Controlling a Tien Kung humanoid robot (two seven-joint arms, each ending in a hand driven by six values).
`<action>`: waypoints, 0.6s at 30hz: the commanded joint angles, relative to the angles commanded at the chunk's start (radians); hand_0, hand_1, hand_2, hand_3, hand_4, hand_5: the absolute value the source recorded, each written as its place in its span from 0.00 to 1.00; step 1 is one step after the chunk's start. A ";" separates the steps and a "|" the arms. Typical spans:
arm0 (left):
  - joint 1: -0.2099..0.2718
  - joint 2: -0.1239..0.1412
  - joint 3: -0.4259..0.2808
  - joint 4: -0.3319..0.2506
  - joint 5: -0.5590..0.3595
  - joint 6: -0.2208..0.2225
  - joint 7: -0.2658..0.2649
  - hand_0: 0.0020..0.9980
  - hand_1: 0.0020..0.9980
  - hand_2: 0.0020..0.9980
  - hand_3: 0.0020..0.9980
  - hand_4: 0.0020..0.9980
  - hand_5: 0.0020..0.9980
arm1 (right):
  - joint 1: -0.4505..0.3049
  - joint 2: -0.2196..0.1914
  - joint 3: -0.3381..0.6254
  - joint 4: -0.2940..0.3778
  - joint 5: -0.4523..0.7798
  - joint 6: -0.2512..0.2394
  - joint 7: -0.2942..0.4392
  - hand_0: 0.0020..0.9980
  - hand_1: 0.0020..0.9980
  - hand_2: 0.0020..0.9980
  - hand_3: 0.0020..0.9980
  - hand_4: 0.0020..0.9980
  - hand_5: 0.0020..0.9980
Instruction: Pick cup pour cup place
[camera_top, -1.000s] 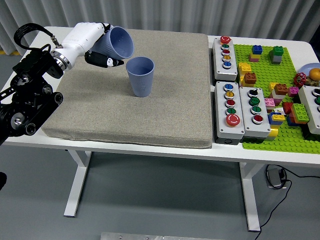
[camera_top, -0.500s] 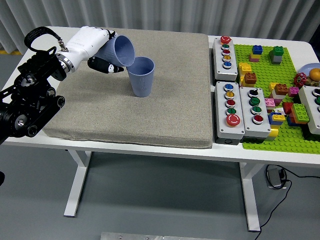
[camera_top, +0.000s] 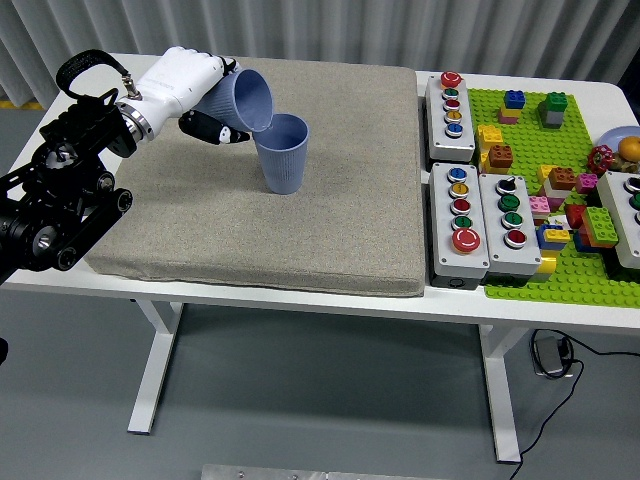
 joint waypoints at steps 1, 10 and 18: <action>-0.001 0.000 0.002 0.001 0.002 0.000 0.001 0.46 0.46 0.49 0.50 0.78 0.21 | 0.000 0.000 0.000 0.000 0.001 0.000 0.000 0.69 0.65 0.58 0.58 0.00 0.16; -0.025 0.002 0.030 0.009 0.015 0.008 0.006 0.46 0.46 0.49 0.50 0.78 0.22 | 0.002 -0.001 -0.002 0.000 0.003 0.000 0.000 0.69 0.65 0.58 0.58 0.00 0.16; -0.053 -0.001 0.068 0.018 0.047 0.020 0.022 0.46 0.46 0.49 0.50 0.77 0.21 | 0.005 -0.002 -0.003 -0.001 0.007 -0.001 0.001 0.69 0.65 0.58 0.58 0.00 0.16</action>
